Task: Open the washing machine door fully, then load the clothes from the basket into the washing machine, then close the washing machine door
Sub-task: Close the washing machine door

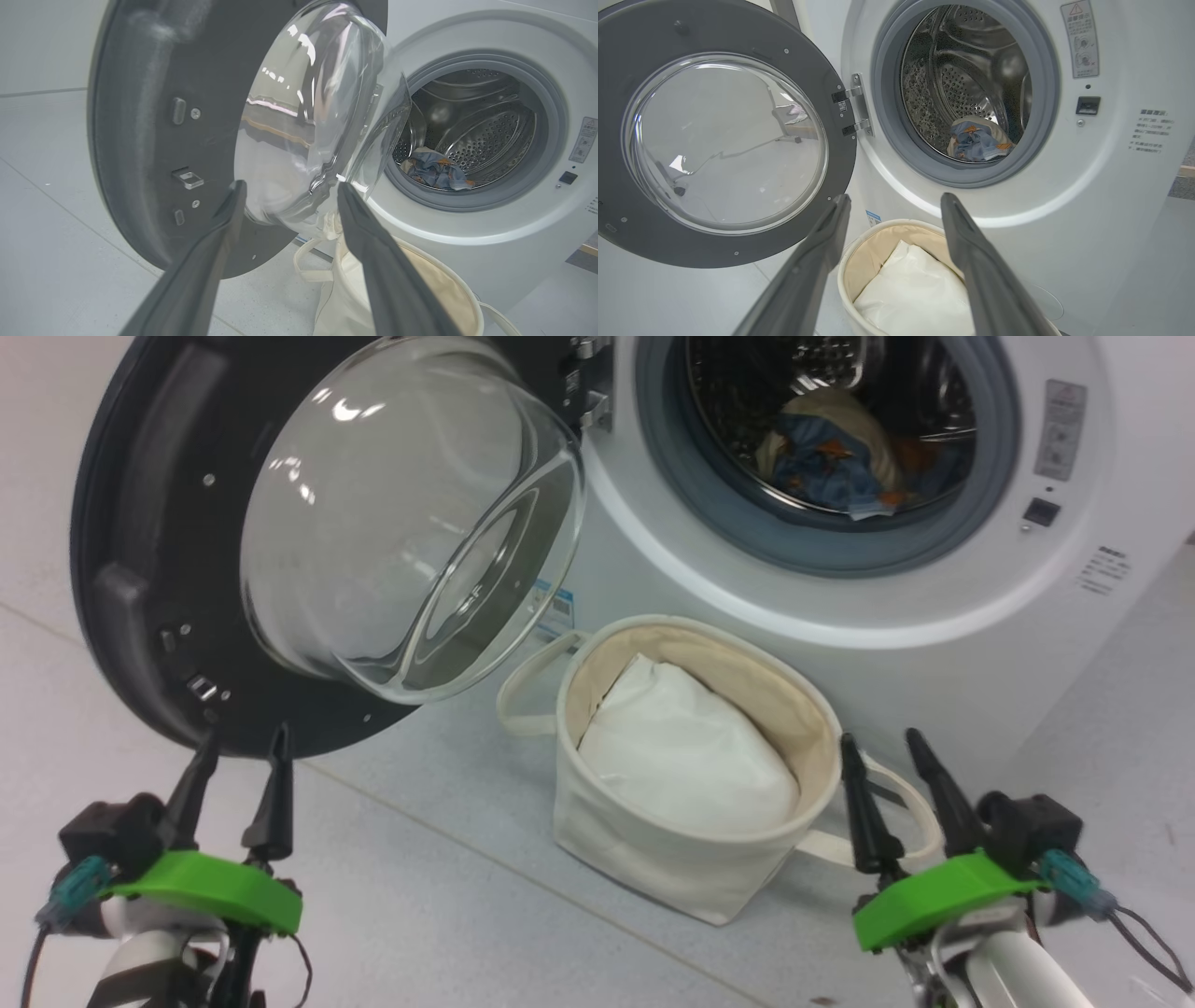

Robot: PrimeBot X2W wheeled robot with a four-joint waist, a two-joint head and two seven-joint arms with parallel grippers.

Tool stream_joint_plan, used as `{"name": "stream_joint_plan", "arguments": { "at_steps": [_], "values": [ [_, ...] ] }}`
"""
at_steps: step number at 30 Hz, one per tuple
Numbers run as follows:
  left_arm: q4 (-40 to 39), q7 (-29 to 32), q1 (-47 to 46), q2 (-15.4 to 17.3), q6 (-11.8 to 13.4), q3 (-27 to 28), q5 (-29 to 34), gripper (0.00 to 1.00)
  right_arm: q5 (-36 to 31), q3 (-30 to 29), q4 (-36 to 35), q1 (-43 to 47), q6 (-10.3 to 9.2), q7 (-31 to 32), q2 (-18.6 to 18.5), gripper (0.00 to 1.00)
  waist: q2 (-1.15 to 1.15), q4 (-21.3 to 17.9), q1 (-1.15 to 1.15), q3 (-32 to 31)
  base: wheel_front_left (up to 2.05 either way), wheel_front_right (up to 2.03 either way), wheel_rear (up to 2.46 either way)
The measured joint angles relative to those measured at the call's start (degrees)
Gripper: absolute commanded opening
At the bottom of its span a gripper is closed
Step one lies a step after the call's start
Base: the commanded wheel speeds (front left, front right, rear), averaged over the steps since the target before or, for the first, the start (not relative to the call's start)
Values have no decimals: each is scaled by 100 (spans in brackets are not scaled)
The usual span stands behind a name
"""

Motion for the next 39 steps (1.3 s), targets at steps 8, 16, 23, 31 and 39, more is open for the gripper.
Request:
{"name": "stream_joint_plan", "arguments": {
  "at_steps": [8, 16, 23, 31, 39],
  "values": [
    [-322, 0, 266, -22, 7, 423, -1, 100, 136, 471, 269, -614, 1, 0, -21, 100, 0, 165, 1, 203, 0, 0, 0],
    [-666, -1, 603, -70, 58, 812, -1, 100, 344, 962, 572, -1066, 1, 0, -38, 100, 0, 250, 0, 313, 0, 0, 0],
    [-832, -1, 742, -115, 59, 944, 8, 100, 455, 1139, 668, -1248, 1, 0, -38, 100, -1, 264, 1, 312, 0, 0, 0],
    [-861, 0, 808, -138, 53, 934, 93, 100, 502, 1154, 721, -1238, 1, 0, -41, 100, -1, 238, 0, 211, 0, 0, 0],
    [-857, 0, 809, -135, 49, 889, 101, 82, 502, 1102, 709, -1210, 1, 0, -49, 100, -1, 209, 0, 103, 0, 0, 0]
  ]
}}
